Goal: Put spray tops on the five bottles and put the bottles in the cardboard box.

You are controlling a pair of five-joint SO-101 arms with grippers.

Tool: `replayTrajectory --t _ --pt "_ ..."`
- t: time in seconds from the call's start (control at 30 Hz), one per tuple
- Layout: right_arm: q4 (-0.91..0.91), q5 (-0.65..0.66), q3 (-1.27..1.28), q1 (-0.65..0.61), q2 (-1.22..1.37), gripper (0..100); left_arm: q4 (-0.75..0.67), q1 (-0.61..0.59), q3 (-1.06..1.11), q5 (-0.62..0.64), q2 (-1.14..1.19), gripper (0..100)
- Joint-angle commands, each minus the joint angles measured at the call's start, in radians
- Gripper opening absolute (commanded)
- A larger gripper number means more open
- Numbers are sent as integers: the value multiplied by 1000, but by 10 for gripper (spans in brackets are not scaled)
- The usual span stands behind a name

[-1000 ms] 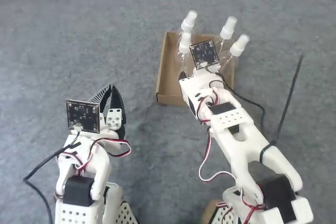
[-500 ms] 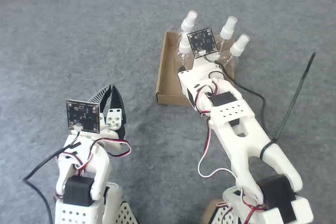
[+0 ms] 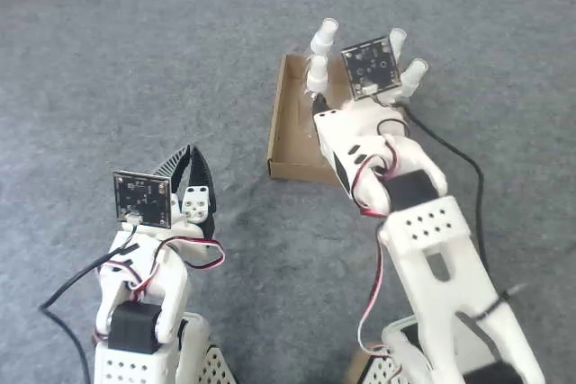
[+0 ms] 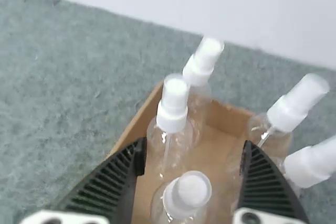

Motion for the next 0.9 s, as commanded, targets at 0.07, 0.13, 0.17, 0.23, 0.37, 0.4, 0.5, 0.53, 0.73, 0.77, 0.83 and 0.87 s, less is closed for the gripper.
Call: replayTrajectory --t 0.07,0.13,0.17,0.23,0.37,0.4,0.5,0.53,0.73,0.77,0.83,0.87 --pt "71 15 -68 51 -162 232 -12 0 -7 2 -9 12" --pt "137 14 -64 65 -200 232 -12 0 -7 2 -9 12" --pt "174 14 -61 73 -219 232 -12 0 -7 2 -11 12" --pt "243 15 -57 91 -255 232 -12 0 -7 2 -11 12" --pt "361 18 -20 139 -349 231 -38 -5 4 2 -11 13" --pt "392 18 -6 151 -377 231 -57 -6 16 2 -11 13" --pt "489 18 48 199 -467 231 -129 -9 59 2 -11 13" --pt "518 18 71 216 -501 231 -153 -9 70 2 -11 13" --pt "587 129 269 320 -728 231 -193 -11 47 -58 -12 13" --pt "587 155 308 337 -771 231 -178 -11 42 -104 -12 13" --pt "587 198 391 366 -858 231 -147 -28 41 -203 -12 13" --pt "595 212 428 378 -901 231 -137 -51 41 -233 -12 13"
